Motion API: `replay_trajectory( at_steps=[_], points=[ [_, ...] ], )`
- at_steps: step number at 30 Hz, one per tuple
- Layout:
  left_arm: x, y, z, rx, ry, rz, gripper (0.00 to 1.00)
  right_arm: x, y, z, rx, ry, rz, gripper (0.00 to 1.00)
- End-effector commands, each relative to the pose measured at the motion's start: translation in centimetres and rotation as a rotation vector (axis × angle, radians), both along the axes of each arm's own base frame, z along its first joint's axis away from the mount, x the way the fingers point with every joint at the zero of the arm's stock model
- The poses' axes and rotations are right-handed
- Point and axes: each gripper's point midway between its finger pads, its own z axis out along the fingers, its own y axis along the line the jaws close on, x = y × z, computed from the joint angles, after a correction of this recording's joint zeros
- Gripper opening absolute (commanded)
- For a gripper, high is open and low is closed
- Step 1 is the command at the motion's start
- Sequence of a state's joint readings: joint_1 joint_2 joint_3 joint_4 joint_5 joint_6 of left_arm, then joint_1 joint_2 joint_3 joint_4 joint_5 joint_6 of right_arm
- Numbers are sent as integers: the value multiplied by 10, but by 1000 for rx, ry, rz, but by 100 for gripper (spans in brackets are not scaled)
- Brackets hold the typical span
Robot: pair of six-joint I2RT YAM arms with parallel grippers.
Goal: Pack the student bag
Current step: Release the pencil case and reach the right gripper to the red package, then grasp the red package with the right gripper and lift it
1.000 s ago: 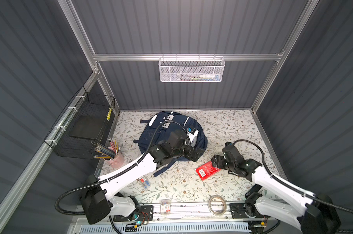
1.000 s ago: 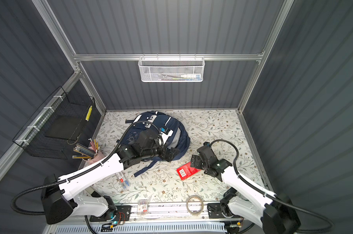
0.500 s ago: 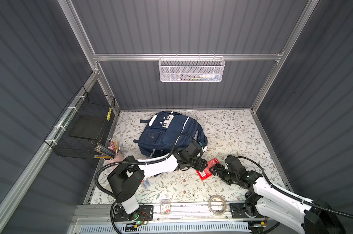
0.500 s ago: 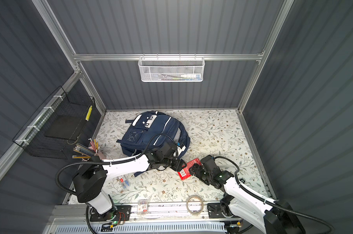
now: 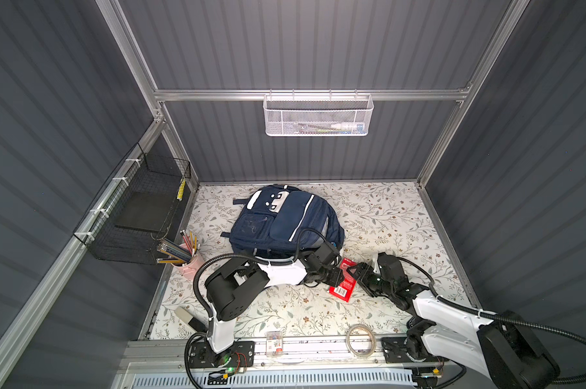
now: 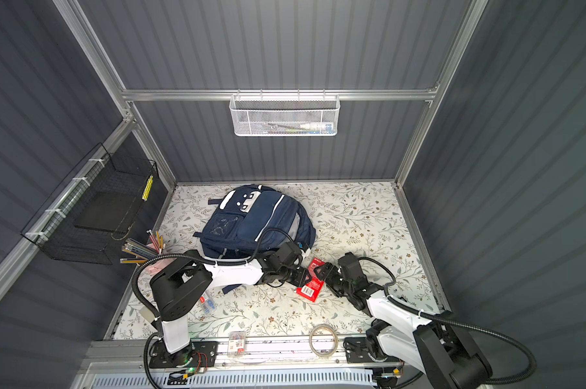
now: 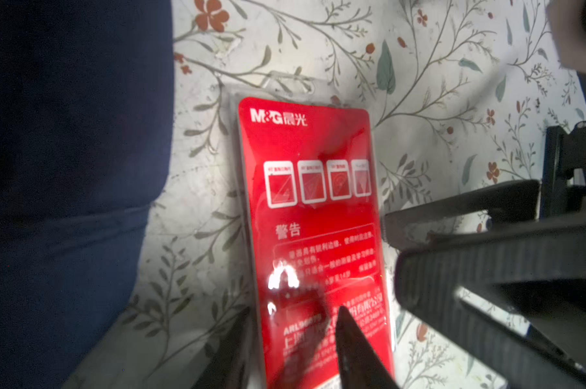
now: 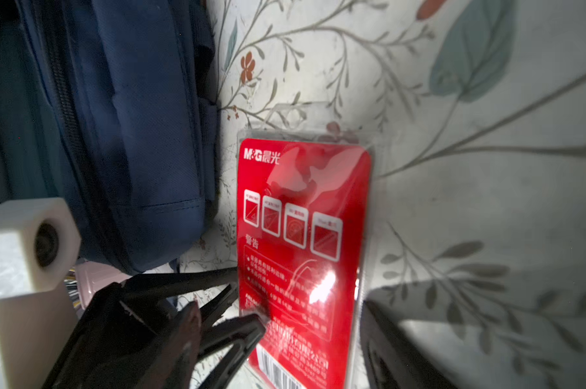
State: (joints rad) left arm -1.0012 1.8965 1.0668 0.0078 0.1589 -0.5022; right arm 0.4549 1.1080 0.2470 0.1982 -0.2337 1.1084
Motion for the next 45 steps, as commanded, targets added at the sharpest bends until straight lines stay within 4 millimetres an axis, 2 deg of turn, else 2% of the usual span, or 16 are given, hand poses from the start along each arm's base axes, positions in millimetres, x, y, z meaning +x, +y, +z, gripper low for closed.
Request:
replay_trajectory(
  at_steps=[1, 6, 8, 10, 14, 17, 20, 22, 26, 31, 32, 35, 37, 39, 41, 45],
  points=[
    [-15, 0, -17, 7, 73, 5, 33, -8, 0, -15, -35, 46, 49, 63],
    [-20, -2, -23, -11, 114, 17, 22, -10, 17, -14, 40, 7, 140, 34],
    [-21, -4, -25, -20, 128, 16, 21, -10, 26, -8, 80, -35, 185, 30],
    [-23, -7, -25, -34, 142, 14, 17, -10, 32, -2, 102, -66, 227, 35],
    [-22, -9, -24, -55, 149, 23, 17, -12, 30, -2, 69, -101, 257, 33],
    [-20, -9, -18, -61, 142, 33, 18, -14, 24, -3, 23, -80, 255, 17],
    [-17, -9, -2, -69, 116, 41, 21, -14, 19, 8, 1, -112, 249, 1],
    [-14, -10, 13, -78, 95, 36, 26, -12, 16, 18, -14, -141, 239, 0],
    [-7, -11, 53, -106, 25, 34, 62, -7, 10, 54, -32, -230, 229, 0],
    [3, -6, 118, -173, -99, 48, 94, 2, -11, 97, -122, -326, 169, 0],
    [7, -2, 136, -183, -146, 57, 99, 4, -14, 104, -136, -341, 160, 0],
    [23, 20, 183, -126, -320, 81, 99, 9, -24, 117, -181, -362, 136, 0],
    [45, 45, 198, -5, -445, 110, 96, 15, -27, 126, -195, -382, 125, 0],
    [76, 73, 192, 139, -489, 152, 96, 23, -22, 137, -186, -408, 131, 0],
    [108, 99, 171, 245, -449, 196, 96, 33, -13, 149, -163, -423, 155, 0],
    [143, 109, 150, 413, -510, 211, 99, 50, 6, 167, -116, -442, 207, 0]
  ],
)
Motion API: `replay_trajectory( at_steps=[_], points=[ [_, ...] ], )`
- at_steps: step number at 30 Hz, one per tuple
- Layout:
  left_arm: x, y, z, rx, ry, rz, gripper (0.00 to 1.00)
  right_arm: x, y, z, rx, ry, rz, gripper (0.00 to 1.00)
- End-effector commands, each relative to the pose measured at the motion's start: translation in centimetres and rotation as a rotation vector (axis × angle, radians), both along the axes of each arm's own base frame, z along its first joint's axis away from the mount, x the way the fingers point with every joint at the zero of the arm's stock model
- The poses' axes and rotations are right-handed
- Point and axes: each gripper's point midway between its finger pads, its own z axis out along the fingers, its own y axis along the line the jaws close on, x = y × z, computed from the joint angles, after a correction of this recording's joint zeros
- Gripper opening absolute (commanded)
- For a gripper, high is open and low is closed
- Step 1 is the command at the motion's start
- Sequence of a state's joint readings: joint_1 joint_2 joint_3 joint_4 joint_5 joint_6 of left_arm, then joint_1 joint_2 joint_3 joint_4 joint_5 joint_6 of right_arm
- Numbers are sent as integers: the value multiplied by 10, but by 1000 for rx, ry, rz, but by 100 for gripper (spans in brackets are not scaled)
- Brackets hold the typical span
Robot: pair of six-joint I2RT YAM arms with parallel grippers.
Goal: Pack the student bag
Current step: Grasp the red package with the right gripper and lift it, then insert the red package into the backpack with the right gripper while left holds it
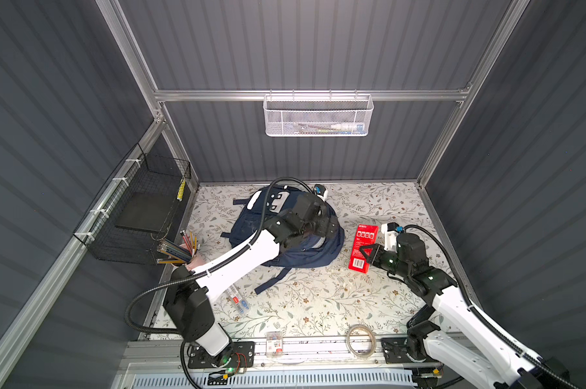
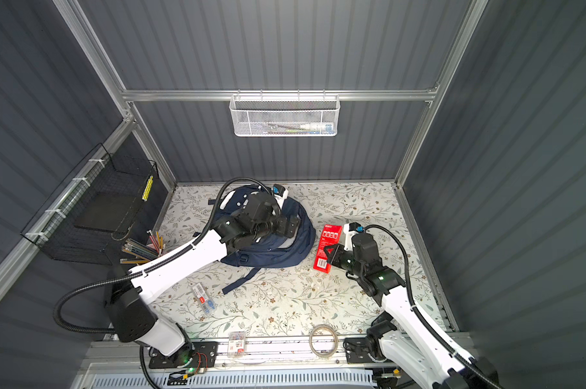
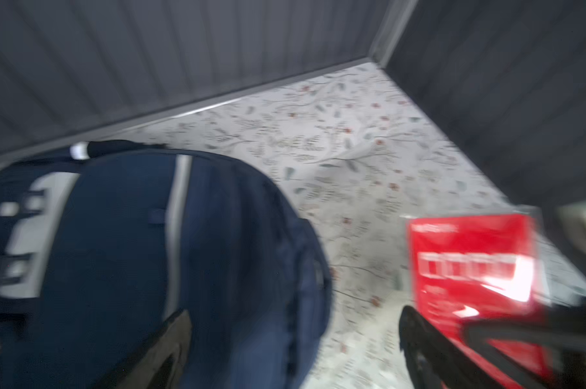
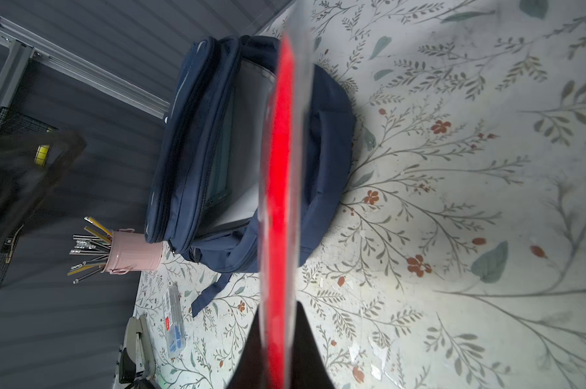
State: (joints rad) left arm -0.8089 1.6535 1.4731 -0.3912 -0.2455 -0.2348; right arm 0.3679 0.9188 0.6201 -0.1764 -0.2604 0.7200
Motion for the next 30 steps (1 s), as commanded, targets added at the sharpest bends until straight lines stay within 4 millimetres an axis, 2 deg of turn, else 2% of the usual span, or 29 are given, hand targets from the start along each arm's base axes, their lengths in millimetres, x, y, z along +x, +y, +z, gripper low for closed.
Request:
replay_trajectory(
  at_steps=[1, 3, 4, 6, 7, 8, 9, 12, 14, 17, 22, 26, 28, 30],
  points=[
    [11, 29, -70, 362, 53, 25, 100, 15, 14, 27, 31, -66, 55, 0],
    [22, 35, -93, 473, 72, 57, 100, 22, 18, 27, 36, -60, 62, 0],
    [25, 37, -102, 528, 92, 64, 96, 25, 19, 26, 37, -55, 61, 0],
    [32, 38, -113, 580, 98, 79, 77, 26, 27, 26, 62, -48, 96, 0],
    [33, 37, -116, 581, 100, 72, 53, 28, 28, 24, 65, -47, 102, 0],
    [35, 36, -114, 565, 101, 66, 20, 30, 29, 22, 62, -44, 105, 0],
    [35, 36, -109, 545, 102, 64, 0, 32, 29, 17, 52, -35, 103, 0],
    [39, 47, -71, 409, 84, 75, 0, 41, 33, 2, 42, 1, 110, 0],
    [39, 57, -39, 285, 62, 86, 0, 47, 40, 1, 61, 10, 129, 0],
    [34, 64, -7, 223, 32, 86, 0, 60, 49, 0, 98, 8, 138, 0],
    [24, 57, 20, 130, 18, 45, 0, 87, 83, 19, 274, -18, 201, 0],
    [25, 50, 34, 76, 3, 24, 0, 108, 129, 27, 363, -16, 282, 0],
    [28, 50, 36, 72, -3, 28, 0, 122, 147, 21, 374, 5, 284, 0],
    [30, 50, 39, 71, -7, 31, 0, 139, 162, -1, 353, 65, 275, 0]
  ],
)
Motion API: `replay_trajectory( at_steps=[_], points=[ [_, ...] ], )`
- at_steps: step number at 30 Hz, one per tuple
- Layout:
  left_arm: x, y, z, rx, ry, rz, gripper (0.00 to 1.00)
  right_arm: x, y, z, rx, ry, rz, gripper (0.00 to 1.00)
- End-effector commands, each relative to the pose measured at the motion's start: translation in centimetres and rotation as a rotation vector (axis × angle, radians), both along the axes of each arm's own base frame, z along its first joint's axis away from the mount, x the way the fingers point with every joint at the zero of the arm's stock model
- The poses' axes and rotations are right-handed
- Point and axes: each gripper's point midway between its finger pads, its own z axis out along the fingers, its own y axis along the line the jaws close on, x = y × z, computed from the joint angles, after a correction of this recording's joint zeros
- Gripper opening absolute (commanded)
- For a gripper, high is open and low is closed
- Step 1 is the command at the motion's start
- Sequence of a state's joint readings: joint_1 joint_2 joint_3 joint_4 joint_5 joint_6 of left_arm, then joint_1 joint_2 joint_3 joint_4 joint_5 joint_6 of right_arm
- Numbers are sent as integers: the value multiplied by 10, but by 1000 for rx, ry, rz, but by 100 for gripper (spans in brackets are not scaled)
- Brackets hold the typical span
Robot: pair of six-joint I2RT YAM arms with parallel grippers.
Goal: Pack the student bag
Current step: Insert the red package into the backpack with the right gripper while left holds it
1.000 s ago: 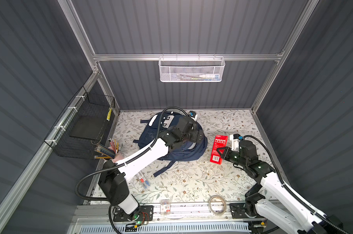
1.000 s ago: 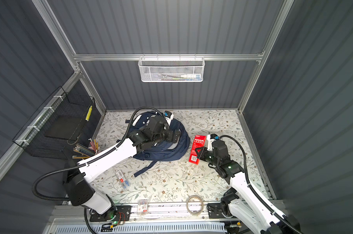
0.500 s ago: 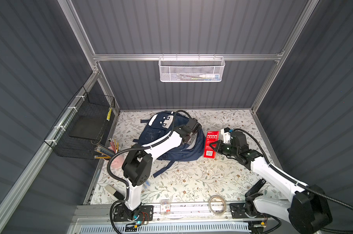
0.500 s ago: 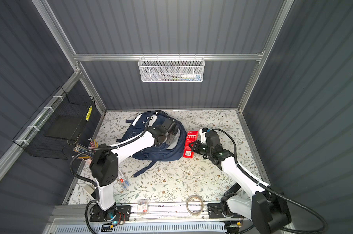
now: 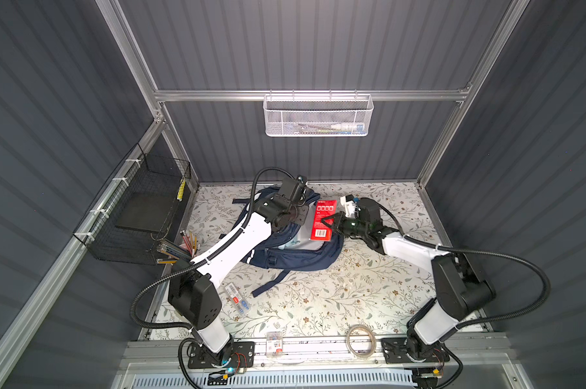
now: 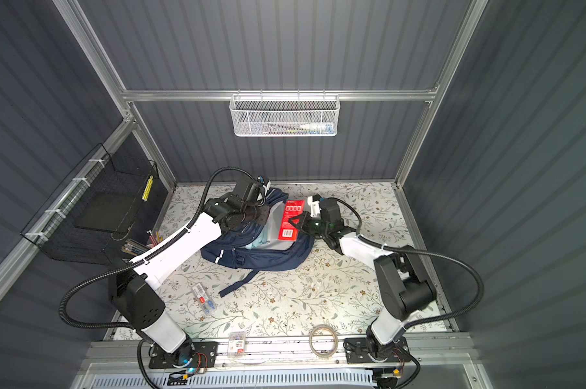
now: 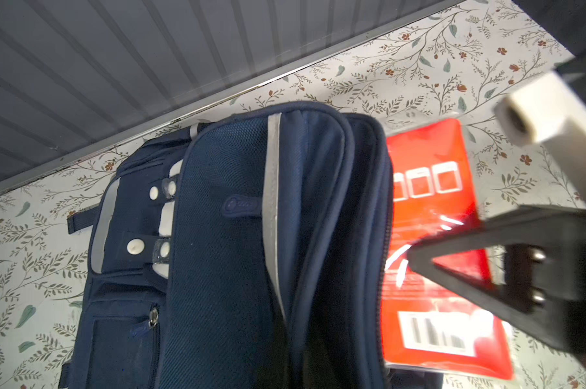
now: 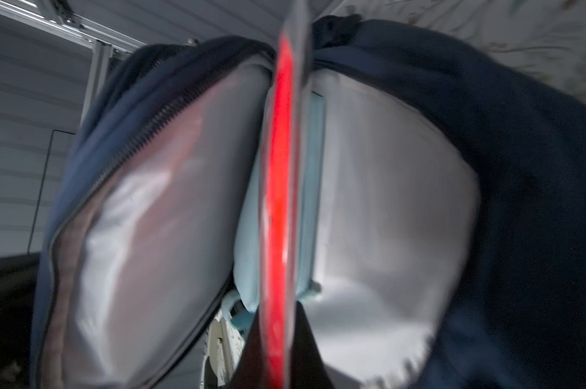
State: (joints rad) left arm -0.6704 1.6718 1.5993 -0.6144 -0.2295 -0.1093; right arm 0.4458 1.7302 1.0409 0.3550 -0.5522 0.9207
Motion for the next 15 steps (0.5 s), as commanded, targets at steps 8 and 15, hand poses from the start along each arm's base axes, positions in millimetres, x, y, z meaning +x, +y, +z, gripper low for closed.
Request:
replay_trajectory(
  at_steps=[8, 15],
  points=[
    [12, -33, 33, -171, -59, -51, 0, 59, 89, -53, 40, 112, 27, 0],
    [9, -57, 18, -289, 16, -100, 0, 71, 123, -85, 28, 162, -30, 0]
  ],
)
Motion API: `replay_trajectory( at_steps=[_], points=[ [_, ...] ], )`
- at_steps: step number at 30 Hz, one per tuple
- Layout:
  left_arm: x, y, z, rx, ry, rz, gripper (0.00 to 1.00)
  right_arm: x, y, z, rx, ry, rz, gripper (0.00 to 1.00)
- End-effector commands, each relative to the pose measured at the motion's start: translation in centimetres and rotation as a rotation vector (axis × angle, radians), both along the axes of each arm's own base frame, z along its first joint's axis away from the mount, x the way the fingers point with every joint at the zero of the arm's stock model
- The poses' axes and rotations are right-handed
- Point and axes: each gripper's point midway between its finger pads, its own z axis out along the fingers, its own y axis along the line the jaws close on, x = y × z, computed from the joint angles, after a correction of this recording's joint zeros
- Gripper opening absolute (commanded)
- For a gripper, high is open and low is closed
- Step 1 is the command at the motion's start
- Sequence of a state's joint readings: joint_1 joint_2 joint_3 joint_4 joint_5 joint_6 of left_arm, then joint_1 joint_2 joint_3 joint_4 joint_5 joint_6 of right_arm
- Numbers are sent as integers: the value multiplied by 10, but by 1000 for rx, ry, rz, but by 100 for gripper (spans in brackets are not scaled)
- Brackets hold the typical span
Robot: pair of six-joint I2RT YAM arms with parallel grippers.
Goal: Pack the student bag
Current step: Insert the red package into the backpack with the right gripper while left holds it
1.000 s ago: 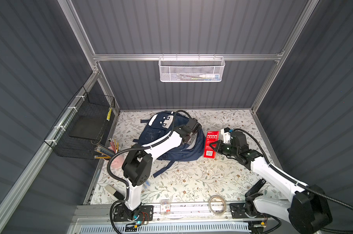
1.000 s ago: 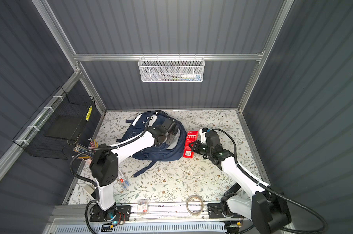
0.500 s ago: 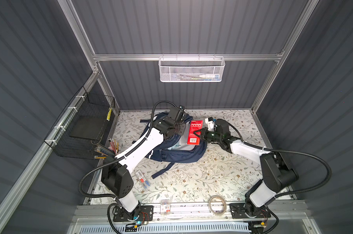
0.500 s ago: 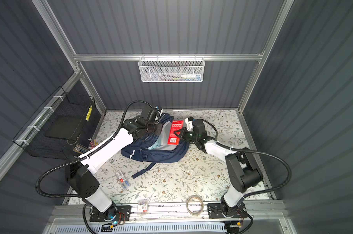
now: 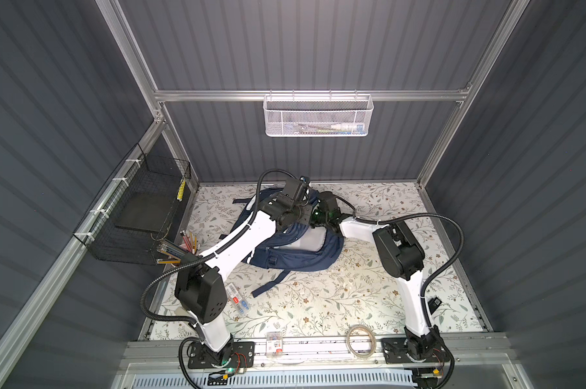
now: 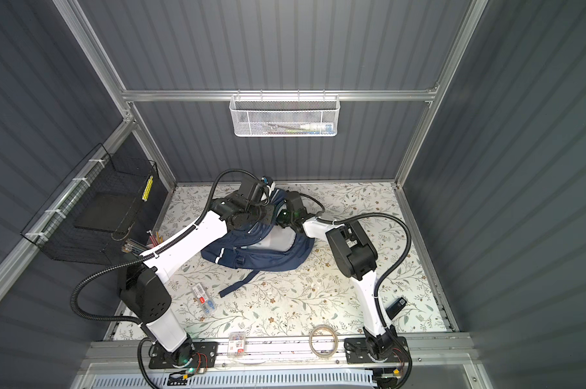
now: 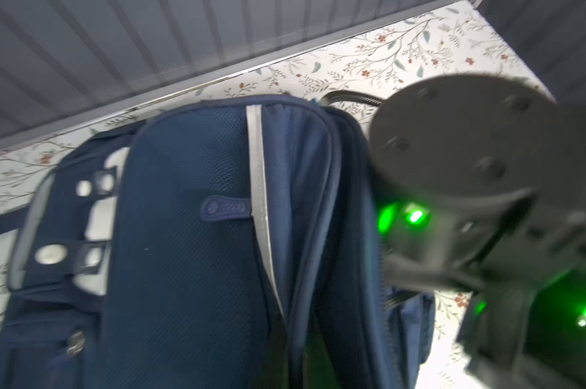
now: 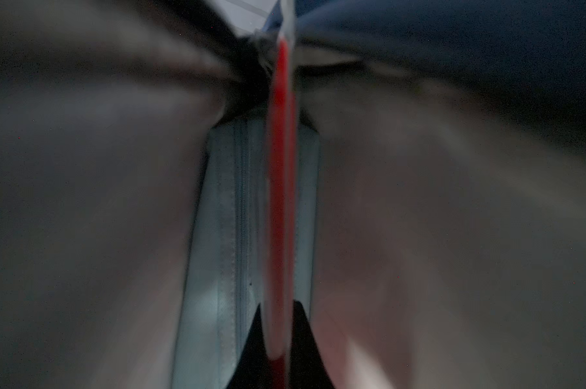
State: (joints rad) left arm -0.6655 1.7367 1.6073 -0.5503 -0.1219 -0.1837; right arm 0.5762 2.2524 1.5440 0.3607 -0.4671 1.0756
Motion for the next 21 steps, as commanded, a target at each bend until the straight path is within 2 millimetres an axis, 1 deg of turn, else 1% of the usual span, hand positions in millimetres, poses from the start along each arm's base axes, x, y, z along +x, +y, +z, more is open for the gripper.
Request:
replay_trajectory(
  at_steps=[1, 2, 3, 4, 5, 6, 7, 9, 11, 13, 14, 17, 18, 20, 21],
  points=[
    [1, -32, 28, -180, -39, -69, 0, -2, 19, -18, -4, 40, 0, 0],
    [0, -31, 21, -174, -27, -64, 0, -3, 20, -17, -7, 43, 14, 0],
    [-1, -27, 11, -160, -16, -48, 0, -4, 15, -16, -8, 46, 15, 6],
    [-1, -22, 3, -143, -8, -31, 0, -6, 7, -13, -4, 43, 5, 15],
    [-2, -18, -3, -130, -6, -14, 0, -8, -3, -13, -4, 43, -10, 24],
    [-2, -14, -9, -118, -8, 4, 0, -10, -17, -12, -5, 47, -29, 37],
    [-2, -11, -13, -114, -10, 14, 0, -13, -29, -10, -3, 50, -43, 44],
    [-1, -10, -23, -106, 3, 22, 0, -20, -51, -10, -26, 73, -51, 52],
    [-1, -13, -34, -105, 28, 15, 0, -28, -70, -12, -72, 97, -43, 56],
    [0, -17, -44, -110, 41, 9, 1, -35, -87, -9, -81, 104, -46, 58],
    [1, -18, -48, -112, 44, 9, 1, -40, -96, -9, -84, 111, -55, 58],
    [3, -16, -52, -97, 41, 29, 4, -59, -130, -10, -108, 127, -114, 58],
    [-2, -9, -67, -72, 66, 38, 5, -66, -140, -8, -119, 121, -127, 58],
    [-4, -8, -67, -79, 66, 43, 10, -80, -154, 1, -154, 95, -142, 59],
    [-5, -8, -67, -85, 69, 41, 17, -88, -161, 4, -192, 82, -141, 59]
  ],
)
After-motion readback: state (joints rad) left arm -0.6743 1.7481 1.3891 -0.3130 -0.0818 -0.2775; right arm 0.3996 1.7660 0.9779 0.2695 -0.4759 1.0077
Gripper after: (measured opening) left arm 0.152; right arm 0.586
